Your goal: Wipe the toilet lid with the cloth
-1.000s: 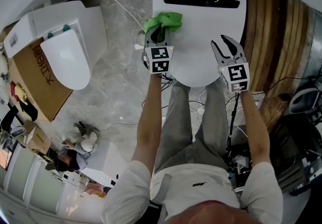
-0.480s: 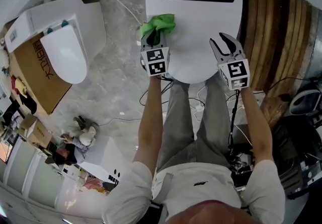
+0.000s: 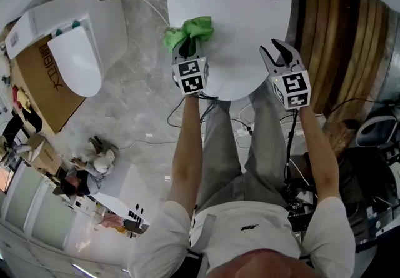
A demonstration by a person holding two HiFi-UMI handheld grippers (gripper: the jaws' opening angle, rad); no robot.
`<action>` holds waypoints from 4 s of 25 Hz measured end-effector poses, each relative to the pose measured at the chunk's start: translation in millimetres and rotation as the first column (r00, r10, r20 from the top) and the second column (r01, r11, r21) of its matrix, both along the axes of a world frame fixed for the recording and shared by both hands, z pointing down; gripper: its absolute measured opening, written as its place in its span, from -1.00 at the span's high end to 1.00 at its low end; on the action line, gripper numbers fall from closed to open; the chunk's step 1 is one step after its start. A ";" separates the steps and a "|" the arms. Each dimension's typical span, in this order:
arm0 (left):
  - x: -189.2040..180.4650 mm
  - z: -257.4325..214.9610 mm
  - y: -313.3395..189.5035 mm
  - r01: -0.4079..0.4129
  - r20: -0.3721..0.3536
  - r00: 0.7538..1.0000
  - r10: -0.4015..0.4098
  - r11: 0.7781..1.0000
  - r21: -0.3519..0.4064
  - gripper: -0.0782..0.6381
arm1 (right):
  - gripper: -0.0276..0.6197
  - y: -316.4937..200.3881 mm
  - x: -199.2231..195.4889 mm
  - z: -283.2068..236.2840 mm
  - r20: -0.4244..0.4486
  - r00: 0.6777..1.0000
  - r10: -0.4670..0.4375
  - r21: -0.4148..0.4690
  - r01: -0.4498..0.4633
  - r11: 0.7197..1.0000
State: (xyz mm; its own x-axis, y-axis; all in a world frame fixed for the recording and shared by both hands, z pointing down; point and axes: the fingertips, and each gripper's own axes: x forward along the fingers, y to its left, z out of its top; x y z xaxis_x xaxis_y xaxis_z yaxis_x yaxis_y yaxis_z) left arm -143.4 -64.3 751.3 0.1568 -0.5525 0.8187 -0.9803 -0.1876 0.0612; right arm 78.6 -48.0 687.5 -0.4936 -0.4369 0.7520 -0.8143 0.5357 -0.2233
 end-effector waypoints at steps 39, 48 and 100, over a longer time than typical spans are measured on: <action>224.3 8.1 65.0 -0.230 -0.127 0.966 0.223 0.973 -0.036 0.60 | 0.39 62.3 112.3 1.0 0.006 1.000 0.024 -0.006 -0.024 1.000; 263.4 14.2 93.3 -0.408 -0.155 0.905 0.395 0.911 -0.059 0.60 | 0.39 88.9 128.6 5.4 -0.009 0.994 0.110 -0.028 -0.110 0.994; 38.1 19.4 165.4 -0.393 -0.216 0.906 0.365 0.914 -0.105 0.60 | 0.39 129.0 -49.4 23.5 -0.049 0.997 -0.054 -0.119 0.048 0.992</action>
State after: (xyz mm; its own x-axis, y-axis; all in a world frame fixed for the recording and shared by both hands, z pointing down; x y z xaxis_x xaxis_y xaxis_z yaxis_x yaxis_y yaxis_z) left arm -105.2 101.1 770.7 0.4896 -0.3004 0.8186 -0.8044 -0.5179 0.2910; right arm 29.1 81.0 711.0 -0.4716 -0.3193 0.8219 -0.7987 0.5497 -0.2447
